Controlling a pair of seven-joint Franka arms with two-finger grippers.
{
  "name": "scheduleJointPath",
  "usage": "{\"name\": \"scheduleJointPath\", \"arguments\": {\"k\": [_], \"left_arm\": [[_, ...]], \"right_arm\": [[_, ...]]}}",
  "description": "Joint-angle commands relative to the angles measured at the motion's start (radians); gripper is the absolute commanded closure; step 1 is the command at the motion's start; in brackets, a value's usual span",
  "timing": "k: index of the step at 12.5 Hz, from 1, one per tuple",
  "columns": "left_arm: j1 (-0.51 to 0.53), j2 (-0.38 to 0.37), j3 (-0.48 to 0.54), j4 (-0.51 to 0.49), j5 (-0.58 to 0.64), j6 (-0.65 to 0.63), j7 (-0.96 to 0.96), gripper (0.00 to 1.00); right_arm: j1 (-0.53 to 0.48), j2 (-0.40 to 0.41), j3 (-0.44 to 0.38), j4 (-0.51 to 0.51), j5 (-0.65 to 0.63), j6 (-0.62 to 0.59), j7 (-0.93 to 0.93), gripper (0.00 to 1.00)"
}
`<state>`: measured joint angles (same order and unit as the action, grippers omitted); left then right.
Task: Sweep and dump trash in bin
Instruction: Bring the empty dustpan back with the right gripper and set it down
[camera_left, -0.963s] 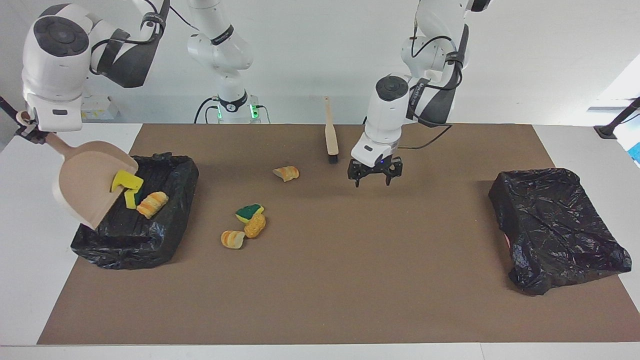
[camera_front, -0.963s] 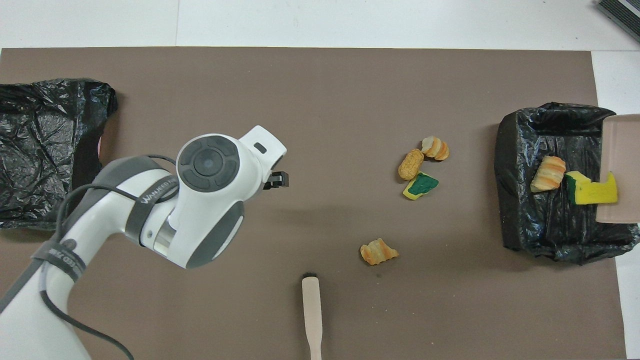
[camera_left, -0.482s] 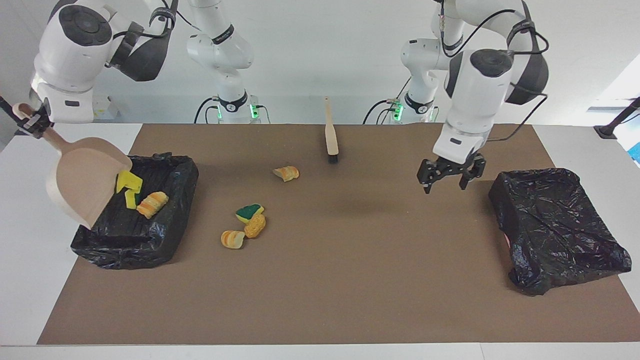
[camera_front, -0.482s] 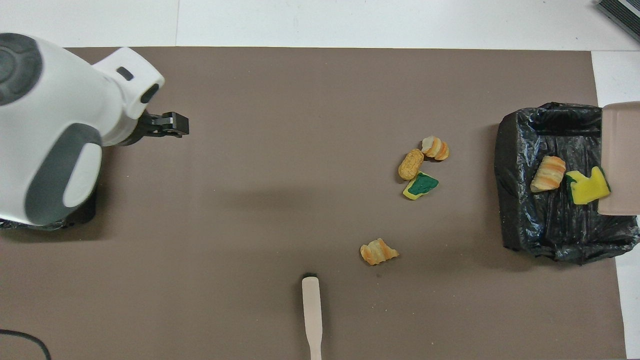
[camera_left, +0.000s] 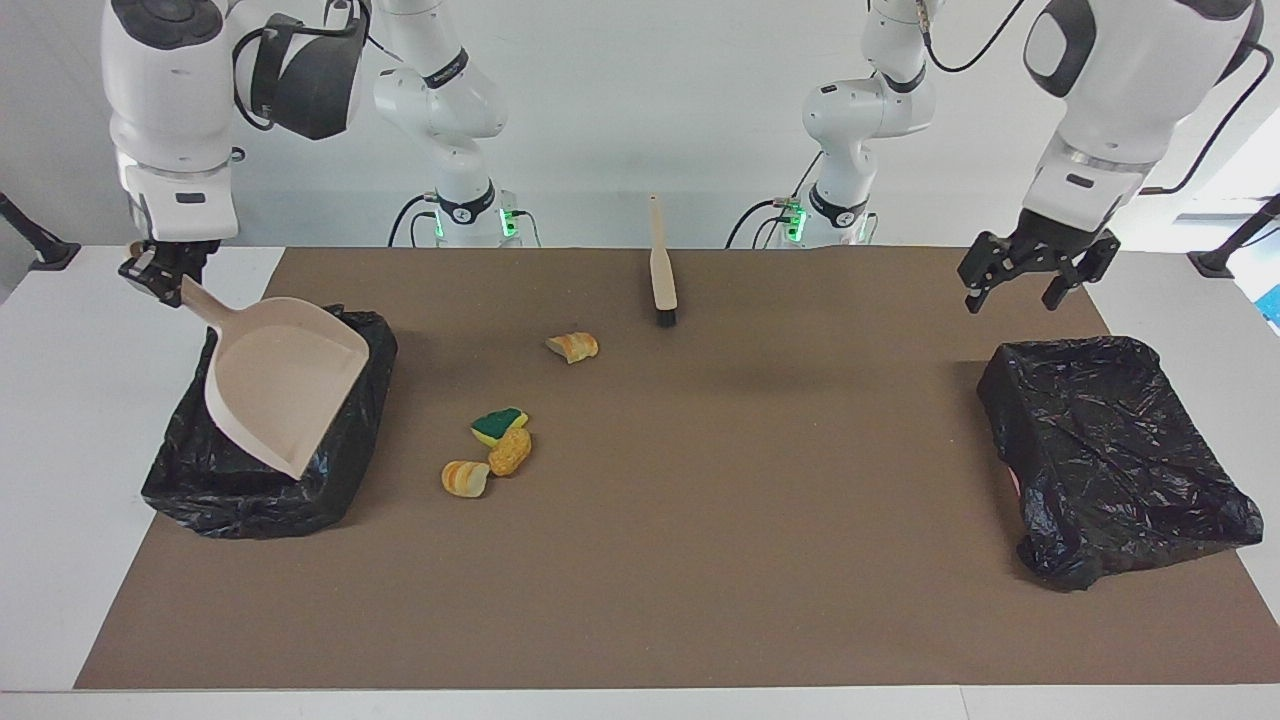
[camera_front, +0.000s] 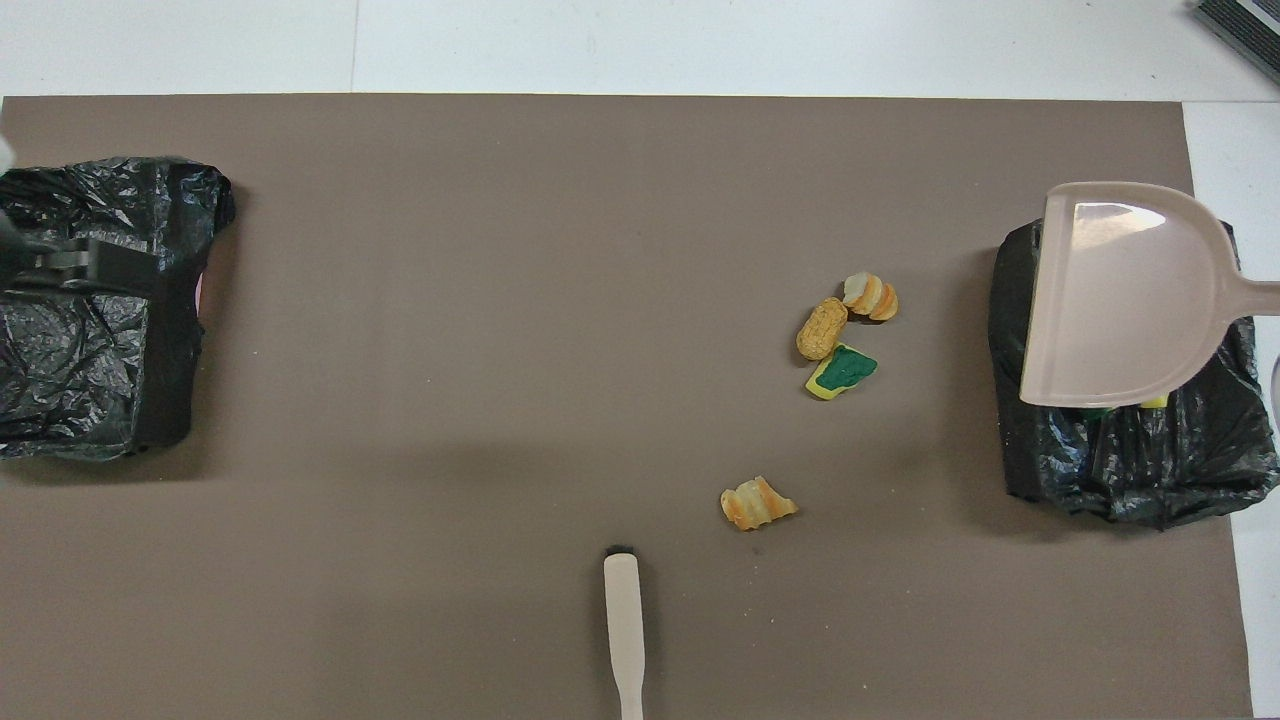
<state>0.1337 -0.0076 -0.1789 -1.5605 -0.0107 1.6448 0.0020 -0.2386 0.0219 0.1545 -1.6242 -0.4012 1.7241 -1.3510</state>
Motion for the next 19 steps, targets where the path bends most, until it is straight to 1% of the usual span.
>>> {"name": "scheduleJointPath", "arguments": {"k": [1,2,4,5,6,8,9,11,12,13,14,16,18,19], "left_arm": [[0.040,-0.063,0.004,-0.006,-0.031,-0.100,0.065,0.00],[0.040,-0.069,0.009,0.005,-0.032,-0.140,0.065,0.00],[0.040,-0.069,0.012,0.045,-0.028,-0.225,0.065,0.00],[0.040,-0.066,0.012,0.054,-0.029,-0.255,0.065,0.00],[0.040,-0.061,0.012,0.059,-0.026,-0.260,0.064,0.00],[0.038,-0.058,0.012,0.065,-0.025,-0.263,0.064,0.00],[0.038,-0.057,0.012,0.068,-0.023,-0.263,0.064,0.00],[0.024,-0.055,0.028,0.079,-0.020,-0.260,0.065,0.00],[-0.014,-0.051,0.068,0.095,-0.022,-0.263,0.065,0.00],[-0.093,-0.042,0.141,0.097,-0.022,-0.263,0.065,0.00],[-0.141,-0.043,0.194,0.097,-0.022,-0.263,0.065,0.00],[-0.169,-0.049,0.216,0.096,-0.017,-0.261,0.065,0.00],[-0.198,-0.055,0.236,0.094,-0.017,-0.252,0.062,0.00],[-0.198,-0.061,0.236,0.088,-0.018,-0.257,0.061,0.00]], "right_arm": [[0.021,-0.020,0.037,-0.006,0.097,-0.015,0.102,1.00],[0.031,-0.031,0.049,-0.020,0.128,-0.018,0.169,1.00],[0.089,-0.042,0.066,-0.032,0.232,-0.018,0.339,1.00],[0.126,-0.040,0.066,-0.034,0.286,-0.017,0.431,1.00],[0.160,-0.033,0.066,-0.034,0.329,-0.015,0.566,1.00],[0.253,0.013,0.066,-0.040,0.358,0.008,0.853,1.00],[0.307,0.042,0.066,-0.042,0.389,0.038,0.992,1.00],[0.366,0.088,0.066,-0.040,0.395,0.104,1.186,1.00],[0.405,0.113,0.066,-0.046,0.394,0.145,1.273,1.00],[0.465,0.142,0.066,-0.055,0.392,0.219,1.428,1.00],[0.510,0.174,0.066,-0.054,0.384,0.279,1.586,1.00],[0.579,0.231,0.065,-0.054,0.371,0.369,1.824,1.00],[0.620,0.280,0.065,-0.054,0.348,0.442,1.978,1.00],[0.643,0.308,0.063,-0.055,0.311,0.462,2.039,1.00]]}}
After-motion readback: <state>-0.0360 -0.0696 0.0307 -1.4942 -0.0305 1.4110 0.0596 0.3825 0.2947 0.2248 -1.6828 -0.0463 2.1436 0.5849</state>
